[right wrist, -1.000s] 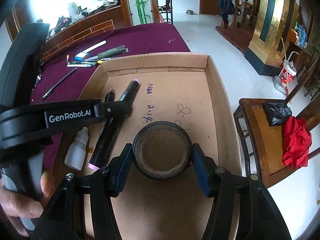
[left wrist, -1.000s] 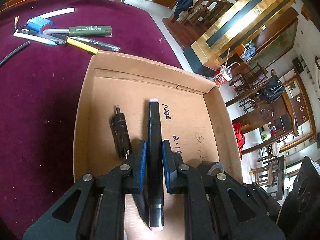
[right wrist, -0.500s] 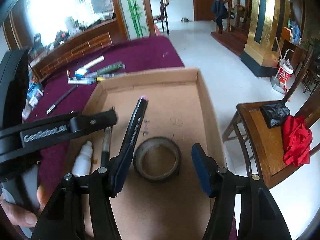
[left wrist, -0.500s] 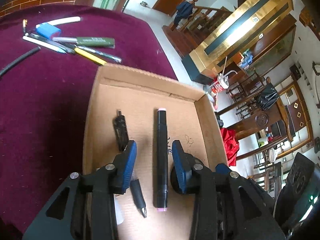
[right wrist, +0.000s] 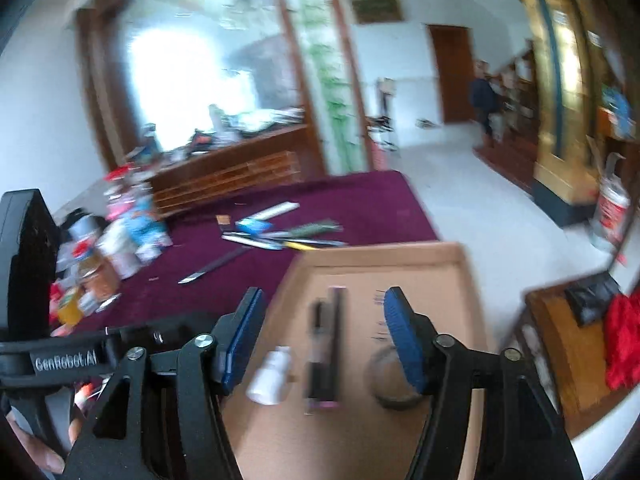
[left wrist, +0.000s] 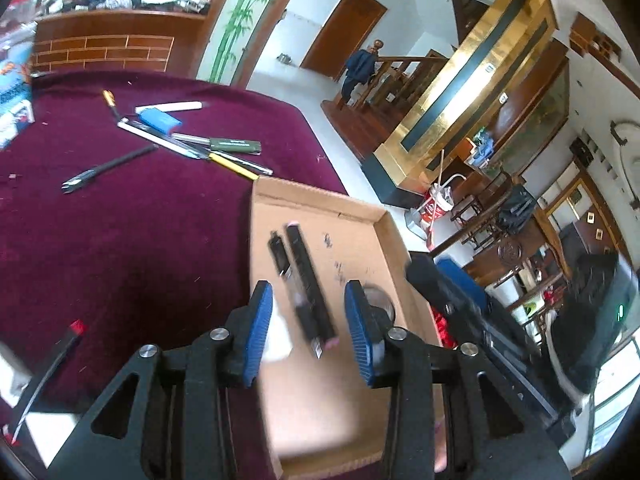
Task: Organize rigid objects
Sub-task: 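Return left tool to the table and grasp the teal-capped black marker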
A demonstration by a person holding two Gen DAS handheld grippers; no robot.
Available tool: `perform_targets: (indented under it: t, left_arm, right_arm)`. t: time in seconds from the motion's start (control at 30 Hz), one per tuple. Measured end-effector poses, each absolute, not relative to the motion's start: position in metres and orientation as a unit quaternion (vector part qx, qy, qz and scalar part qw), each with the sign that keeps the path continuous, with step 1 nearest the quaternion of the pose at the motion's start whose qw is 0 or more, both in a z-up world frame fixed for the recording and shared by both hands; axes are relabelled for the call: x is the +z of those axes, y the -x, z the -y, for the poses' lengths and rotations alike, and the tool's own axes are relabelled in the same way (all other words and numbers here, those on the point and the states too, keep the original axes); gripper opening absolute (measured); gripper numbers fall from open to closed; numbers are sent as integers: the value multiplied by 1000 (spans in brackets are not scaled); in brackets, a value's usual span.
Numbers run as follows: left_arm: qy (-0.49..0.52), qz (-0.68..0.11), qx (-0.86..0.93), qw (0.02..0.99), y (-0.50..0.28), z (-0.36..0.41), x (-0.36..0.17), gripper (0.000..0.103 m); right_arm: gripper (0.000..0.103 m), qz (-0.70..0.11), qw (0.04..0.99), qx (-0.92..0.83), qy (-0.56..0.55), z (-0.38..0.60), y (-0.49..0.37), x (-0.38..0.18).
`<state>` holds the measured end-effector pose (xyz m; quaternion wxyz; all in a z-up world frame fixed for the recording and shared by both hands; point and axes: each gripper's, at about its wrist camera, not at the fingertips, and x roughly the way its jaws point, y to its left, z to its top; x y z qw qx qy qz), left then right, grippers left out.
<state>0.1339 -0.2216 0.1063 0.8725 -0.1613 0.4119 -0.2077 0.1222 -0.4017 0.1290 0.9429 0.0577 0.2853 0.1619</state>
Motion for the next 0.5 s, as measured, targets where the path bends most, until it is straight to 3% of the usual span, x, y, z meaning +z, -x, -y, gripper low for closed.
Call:
perform_targets:
  t: [0.1, 0.3, 0.5]
  left_arm:
    - [141, -404, -212, 879, -106, 200, 110, 47]
    - [95, -413, -193, 885, -59, 135, 109, 47]
    - [127, -432, -90, 889, -43, 24, 83, 47]
  right_arm:
    - [68, -283, 938, 190, -66, 388, -121, 127]
    - [68, -289, 931, 212, -69, 377, -121, 123]
    - [68, -281, 930, 219, -90, 380, -115, 123]
